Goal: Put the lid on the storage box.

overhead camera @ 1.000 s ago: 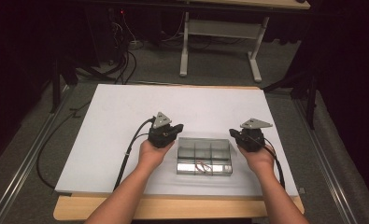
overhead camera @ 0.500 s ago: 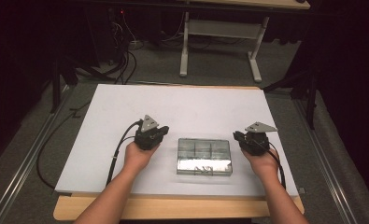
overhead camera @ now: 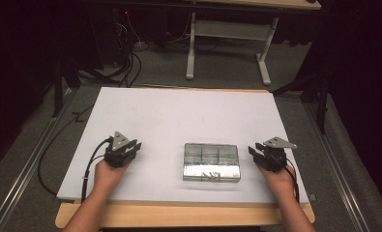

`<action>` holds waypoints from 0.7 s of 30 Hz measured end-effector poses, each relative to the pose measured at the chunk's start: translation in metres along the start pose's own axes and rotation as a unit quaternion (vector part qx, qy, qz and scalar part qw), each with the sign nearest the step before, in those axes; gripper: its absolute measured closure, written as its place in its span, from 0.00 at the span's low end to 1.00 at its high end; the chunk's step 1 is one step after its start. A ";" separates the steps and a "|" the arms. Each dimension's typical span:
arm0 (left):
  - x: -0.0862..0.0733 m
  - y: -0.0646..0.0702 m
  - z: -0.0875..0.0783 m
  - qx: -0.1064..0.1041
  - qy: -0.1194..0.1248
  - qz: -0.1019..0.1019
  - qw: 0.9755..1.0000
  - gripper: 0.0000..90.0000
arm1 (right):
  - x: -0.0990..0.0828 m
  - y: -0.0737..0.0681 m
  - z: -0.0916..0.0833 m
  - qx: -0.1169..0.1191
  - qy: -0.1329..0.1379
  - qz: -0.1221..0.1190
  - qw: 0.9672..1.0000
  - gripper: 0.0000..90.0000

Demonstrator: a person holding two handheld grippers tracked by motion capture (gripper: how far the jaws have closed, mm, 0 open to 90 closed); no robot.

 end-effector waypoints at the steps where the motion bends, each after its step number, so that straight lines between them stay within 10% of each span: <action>1: -0.003 -0.006 -0.006 0.007 -0.001 -0.003 1.000 0.79 | -0.003 0.001 -0.002 -0.004 -0.002 0.000 1.000 0.68; 10: -0.033 -0.034 -0.047 0.025 -0.003 -0.060 0.998 0.61 | -0.031 0.005 -0.028 -0.022 0.009 -0.002 1.000 0.59; 21: -0.032 -0.028 -0.048 0.037 0.007 -0.027 0.999 0.47 | -0.036 0.008 -0.037 -0.039 0.057 0.027 0.997 0.52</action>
Point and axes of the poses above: each handheld gripper's, and its own axes: z roughly forward along the jaws, x roughly out of its top, y roughly to its right, the point moved 3 cm from there along z, roughly forward along the jaws, and after that the axes turned 11 degrees about y, right-handed, at the moved point
